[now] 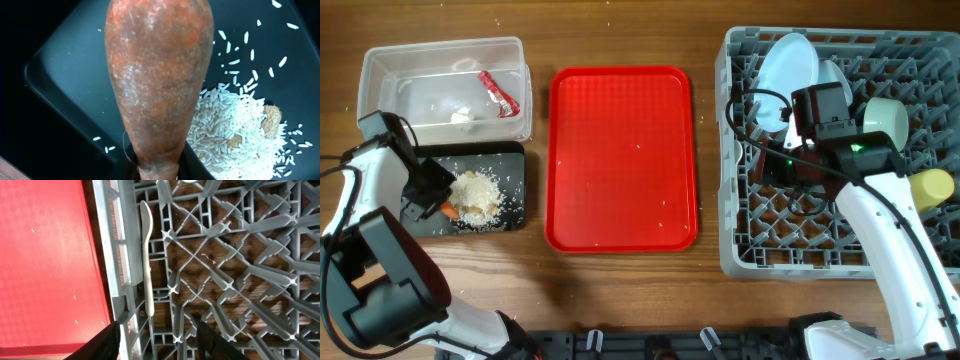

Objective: Sort waste into correct bins and load items into the dishwasher rack
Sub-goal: 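Carry the carrot with the left gripper onto the black tray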

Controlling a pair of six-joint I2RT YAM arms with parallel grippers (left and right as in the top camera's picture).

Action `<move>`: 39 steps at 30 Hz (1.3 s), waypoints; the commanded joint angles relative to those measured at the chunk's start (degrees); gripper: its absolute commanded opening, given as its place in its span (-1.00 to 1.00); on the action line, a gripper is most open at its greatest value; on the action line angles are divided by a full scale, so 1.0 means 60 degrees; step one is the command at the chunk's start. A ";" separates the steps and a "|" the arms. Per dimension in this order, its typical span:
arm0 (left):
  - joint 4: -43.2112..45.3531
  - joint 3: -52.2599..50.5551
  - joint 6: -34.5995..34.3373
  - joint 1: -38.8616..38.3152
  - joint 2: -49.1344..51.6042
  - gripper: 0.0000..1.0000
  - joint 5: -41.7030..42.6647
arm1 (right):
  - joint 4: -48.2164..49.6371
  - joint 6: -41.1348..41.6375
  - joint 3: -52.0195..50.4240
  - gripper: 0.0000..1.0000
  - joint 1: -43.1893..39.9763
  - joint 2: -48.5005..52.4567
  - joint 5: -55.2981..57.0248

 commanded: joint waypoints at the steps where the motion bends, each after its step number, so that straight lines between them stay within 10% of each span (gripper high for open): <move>1: 0.0018 0.0095 -0.0124 0.0062 0.0098 -0.61 0.0076 | 0.0025 0.0106 0.0022 0.01 -0.0033 -0.0080 -0.0018; 21: 0.0382 0.0080 -0.0120 0.0062 0.0718 -0.65 0.0069 | -0.0015 0.0109 0.0022 0.00 -0.0033 -0.0080 -0.0018; 39: 0.0018 0.0215 -0.0084 -0.0058 -0.0160 0.10 0.0058 | 0.0131 0.0113 0.0022 0.00 -0.0033 -0.0080 -0.0018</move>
